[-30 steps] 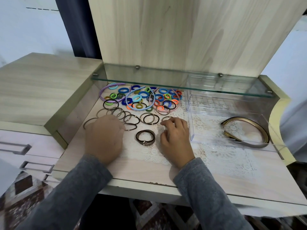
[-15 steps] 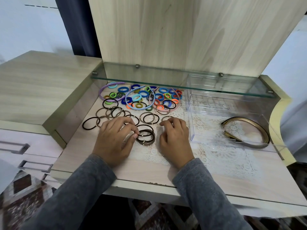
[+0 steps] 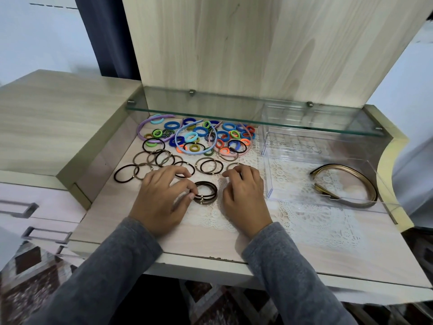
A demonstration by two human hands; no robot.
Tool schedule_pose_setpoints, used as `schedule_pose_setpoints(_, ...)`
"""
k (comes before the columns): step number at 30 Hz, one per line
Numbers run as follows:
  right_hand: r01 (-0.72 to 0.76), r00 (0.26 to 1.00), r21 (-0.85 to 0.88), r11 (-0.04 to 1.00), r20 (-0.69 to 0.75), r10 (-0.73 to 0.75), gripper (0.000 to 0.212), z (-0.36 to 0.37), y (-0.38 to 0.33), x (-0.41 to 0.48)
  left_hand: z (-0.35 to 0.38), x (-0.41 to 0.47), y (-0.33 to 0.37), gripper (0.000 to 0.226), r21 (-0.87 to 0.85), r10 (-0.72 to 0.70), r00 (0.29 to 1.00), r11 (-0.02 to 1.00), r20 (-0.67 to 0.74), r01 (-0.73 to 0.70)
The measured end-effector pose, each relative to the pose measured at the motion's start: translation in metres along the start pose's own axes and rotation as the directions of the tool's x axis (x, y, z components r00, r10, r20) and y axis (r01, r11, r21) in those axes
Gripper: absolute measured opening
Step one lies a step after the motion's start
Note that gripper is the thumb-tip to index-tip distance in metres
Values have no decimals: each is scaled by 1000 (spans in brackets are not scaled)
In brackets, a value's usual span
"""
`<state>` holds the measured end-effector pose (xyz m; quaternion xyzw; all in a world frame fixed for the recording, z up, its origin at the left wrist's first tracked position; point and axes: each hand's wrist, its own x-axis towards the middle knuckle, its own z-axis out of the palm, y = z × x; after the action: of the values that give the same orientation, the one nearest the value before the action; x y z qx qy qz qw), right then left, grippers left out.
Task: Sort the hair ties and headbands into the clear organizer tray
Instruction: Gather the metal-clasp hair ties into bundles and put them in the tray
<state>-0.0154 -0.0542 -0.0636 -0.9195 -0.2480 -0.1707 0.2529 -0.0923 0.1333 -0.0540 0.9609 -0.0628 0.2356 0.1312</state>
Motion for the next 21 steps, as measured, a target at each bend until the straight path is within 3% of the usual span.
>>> schedule_pose_setpoints(5,22,1000,140,990,-9,-21,37,-5,-2,2,3,3,-5,31,2,-34,999,999,-28,34)
schedule_pose_setpoints(9,110,993,282,953,16,-120,26,-9,-2,0,15,5,-10,48,80,-222,975,972,27,219)
schedule_pose_setpoints(12,203,973,203,958,66,-220,29,-11,-3,-2,20,6,-12,59,125,-324,941,942,101,311)
schedule_pose_setpoints(21,350,918,-44,936,216,-333,33,-23,-5,-4,23,7,-12,77,168,-374,908,923,190,346)
